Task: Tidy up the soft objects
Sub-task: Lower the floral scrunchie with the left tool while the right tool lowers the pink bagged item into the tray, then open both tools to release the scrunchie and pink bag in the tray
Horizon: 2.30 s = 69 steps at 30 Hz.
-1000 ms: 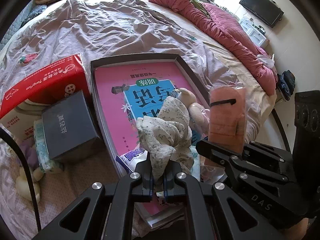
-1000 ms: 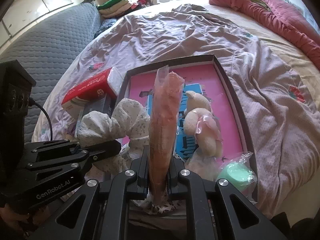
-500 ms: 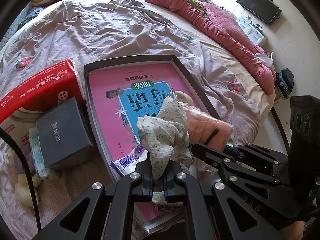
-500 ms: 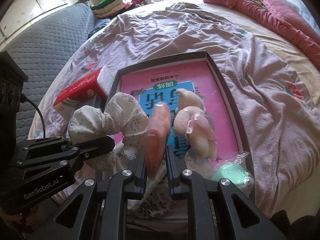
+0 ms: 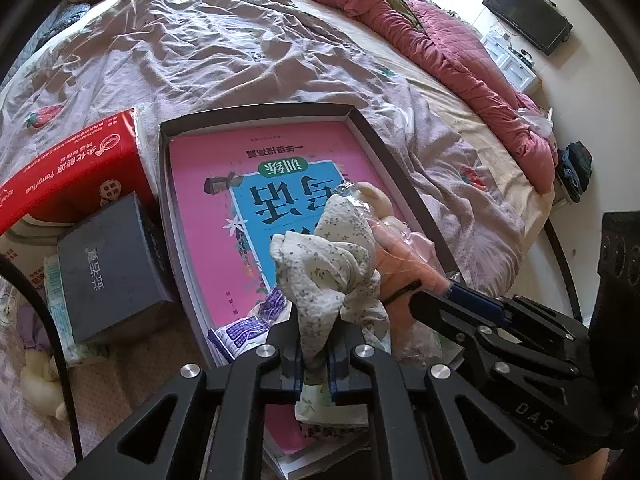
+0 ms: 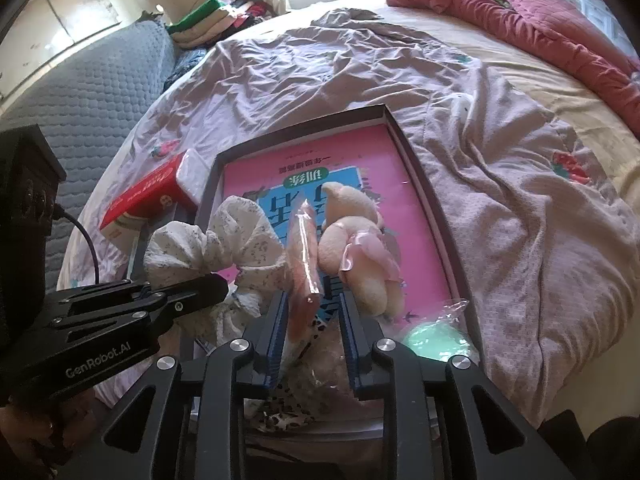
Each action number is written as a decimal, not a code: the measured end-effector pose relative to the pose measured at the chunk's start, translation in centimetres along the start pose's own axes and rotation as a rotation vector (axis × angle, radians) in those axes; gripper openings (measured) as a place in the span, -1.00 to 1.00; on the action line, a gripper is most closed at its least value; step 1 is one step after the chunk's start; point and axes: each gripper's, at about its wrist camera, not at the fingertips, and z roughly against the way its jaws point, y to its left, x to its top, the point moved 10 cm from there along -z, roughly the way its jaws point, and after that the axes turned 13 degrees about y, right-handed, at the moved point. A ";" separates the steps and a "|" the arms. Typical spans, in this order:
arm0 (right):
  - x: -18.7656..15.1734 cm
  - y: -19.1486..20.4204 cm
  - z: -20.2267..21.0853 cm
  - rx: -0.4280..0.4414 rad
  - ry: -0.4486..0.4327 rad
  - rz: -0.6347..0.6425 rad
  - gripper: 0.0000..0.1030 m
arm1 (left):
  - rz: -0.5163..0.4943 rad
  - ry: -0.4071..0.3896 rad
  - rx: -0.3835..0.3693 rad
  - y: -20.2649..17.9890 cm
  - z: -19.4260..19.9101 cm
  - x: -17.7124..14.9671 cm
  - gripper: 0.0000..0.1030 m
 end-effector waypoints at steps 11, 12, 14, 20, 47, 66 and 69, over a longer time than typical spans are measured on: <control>0.1 -0.5 1.0 -0.003 -0.029 -0.024 -0.32 | 0.024 0.009 0.028 1.0 0.0 0.2 -0.61; 0.1 -0.5 1.1 -0.005 -0.031 -0.025 -0.31 | 0.025 0.009 0.026 1.0 0.0 0.2 -0.56; 0.1 -0.5 1.2 -0.007 -0.032 -0.025 -0.30 | 0.025 0.009 0.026 1.1 0.1 0.2 -0.50; 0.1 -0.5 1.4 -0.011 -0.034 -0.022 -0.30 | 0.020 0.007 0.035 1.0 0.4 0.1 -0.37; 0.2 0.7 4.4 -0.060 -0.086 0.000 0.06 | -0.011 -0.076 0.064 0.2 5.0 -0.6 0.19; 0.2 1.8 7.6 -0.099 -0.158 0.015 0.20 | -0.030 -0.128 0.103 -0.2 8.2 -2.5 0.27; 0.1 2.3 7.9 -0.102 -0.165 0.026 0.20 | -0.028 -0.134 0.108 0.1 8.6 -2.8 0.27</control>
